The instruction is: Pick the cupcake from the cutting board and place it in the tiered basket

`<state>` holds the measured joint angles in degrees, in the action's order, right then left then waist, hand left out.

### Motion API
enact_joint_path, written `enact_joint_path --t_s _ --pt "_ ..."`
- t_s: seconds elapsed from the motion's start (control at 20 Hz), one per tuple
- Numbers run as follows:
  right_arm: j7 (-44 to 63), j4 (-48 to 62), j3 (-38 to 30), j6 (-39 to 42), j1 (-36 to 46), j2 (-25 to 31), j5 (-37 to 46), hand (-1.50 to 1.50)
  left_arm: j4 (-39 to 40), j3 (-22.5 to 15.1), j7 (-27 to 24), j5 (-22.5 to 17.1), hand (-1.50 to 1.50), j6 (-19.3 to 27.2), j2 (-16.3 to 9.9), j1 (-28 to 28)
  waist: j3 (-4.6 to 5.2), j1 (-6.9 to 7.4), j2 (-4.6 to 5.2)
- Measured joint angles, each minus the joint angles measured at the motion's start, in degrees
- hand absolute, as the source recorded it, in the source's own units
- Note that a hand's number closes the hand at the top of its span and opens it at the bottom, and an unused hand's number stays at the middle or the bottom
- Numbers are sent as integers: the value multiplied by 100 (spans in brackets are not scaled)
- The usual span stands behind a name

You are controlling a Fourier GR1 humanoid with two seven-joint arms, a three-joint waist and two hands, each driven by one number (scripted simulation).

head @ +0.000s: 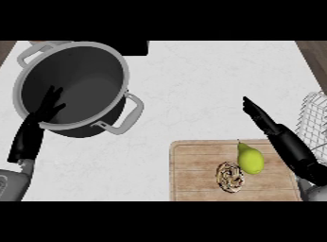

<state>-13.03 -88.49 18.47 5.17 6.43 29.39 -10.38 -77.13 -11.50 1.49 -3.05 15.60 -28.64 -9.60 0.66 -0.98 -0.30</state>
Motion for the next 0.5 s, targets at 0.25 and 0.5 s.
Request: enact_joint_path --t_s 0.25,0.5 --pt "-218 -816 409 -329 -264 -617 229 150 -283 143 93 -452 0 -306 208 154 -45 54 -7" --pt "157 -771 120 -1746 -856 -986 875 -150 -475 381 207 -935 0 -402 372 331 -46 -156 -60"
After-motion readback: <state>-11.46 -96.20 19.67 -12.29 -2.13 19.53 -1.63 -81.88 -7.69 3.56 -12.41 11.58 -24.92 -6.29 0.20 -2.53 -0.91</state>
